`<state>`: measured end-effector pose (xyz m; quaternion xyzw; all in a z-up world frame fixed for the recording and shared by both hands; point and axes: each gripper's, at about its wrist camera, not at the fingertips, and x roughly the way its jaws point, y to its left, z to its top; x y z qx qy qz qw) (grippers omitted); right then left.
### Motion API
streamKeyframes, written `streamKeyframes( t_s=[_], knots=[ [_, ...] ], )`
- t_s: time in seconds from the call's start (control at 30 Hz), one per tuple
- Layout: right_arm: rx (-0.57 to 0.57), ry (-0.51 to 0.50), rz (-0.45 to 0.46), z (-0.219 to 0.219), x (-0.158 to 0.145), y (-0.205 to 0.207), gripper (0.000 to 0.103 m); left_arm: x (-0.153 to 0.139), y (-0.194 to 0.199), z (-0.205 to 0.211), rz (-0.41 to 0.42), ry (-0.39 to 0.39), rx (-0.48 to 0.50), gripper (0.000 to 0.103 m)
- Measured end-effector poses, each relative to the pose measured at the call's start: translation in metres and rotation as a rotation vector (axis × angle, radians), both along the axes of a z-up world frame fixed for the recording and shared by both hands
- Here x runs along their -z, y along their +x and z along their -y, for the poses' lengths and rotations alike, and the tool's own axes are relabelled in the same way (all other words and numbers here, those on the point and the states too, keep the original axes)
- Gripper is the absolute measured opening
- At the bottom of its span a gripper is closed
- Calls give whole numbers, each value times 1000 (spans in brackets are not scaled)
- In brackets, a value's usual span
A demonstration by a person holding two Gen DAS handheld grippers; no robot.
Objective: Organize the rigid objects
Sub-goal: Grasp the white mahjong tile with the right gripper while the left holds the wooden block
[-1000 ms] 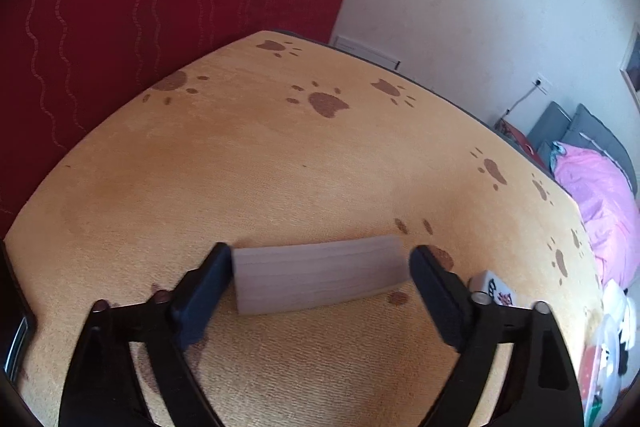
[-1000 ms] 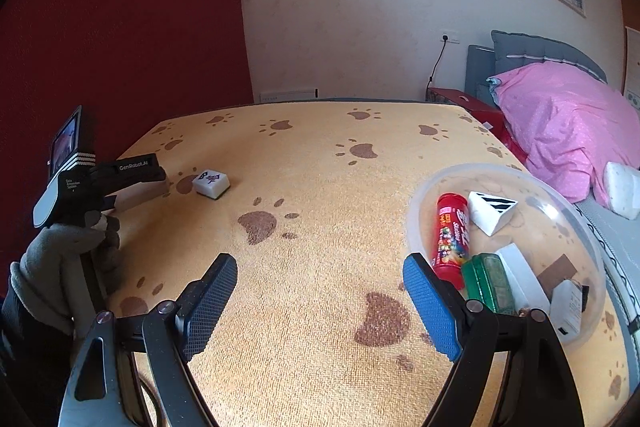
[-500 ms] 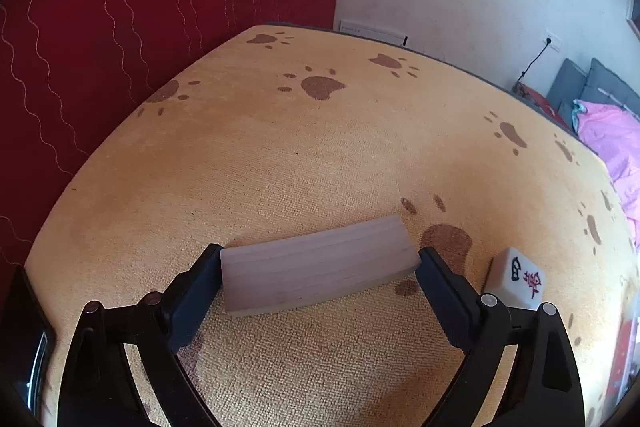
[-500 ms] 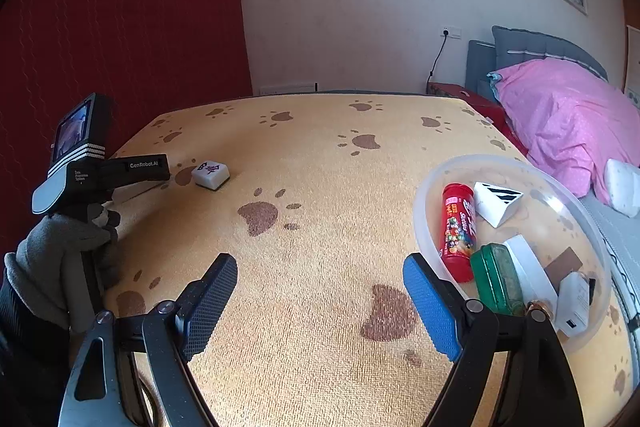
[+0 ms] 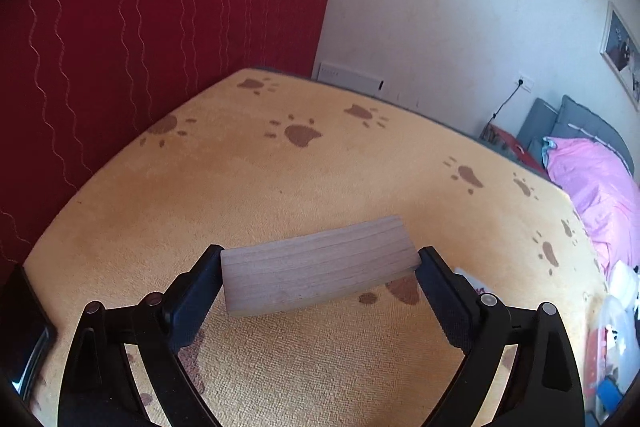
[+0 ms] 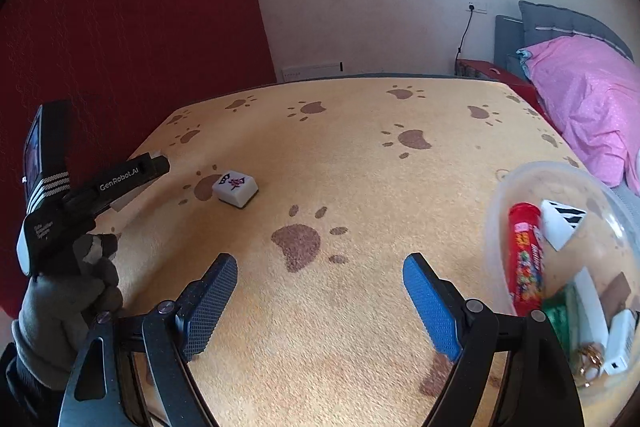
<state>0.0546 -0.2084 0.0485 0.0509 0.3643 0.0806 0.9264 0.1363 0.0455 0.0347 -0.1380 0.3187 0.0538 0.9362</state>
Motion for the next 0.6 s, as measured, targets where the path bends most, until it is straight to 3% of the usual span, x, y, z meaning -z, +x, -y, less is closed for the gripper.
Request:
streamKeyframes(
  t_s=[0.2, 0.4, 0.47, 0.6],
  knots=[
    [-52, 15, -49, -30, 8, 38, 88, -3, -3, -11, 9, -13, -54, 95],
    [-90, -31, -42, -61, 13, 64, 88, 2, -2, -20, -10, -25, -93, 95],
    [-106, -51, -38, -70, 15, 71, 84, 4, -1, -22, -18, -29, -99, 95],
    [-131, -89, -52, -85, 21, 85, 66, 8, 0, -27, -28, -42, -115, 95]
  ],
)
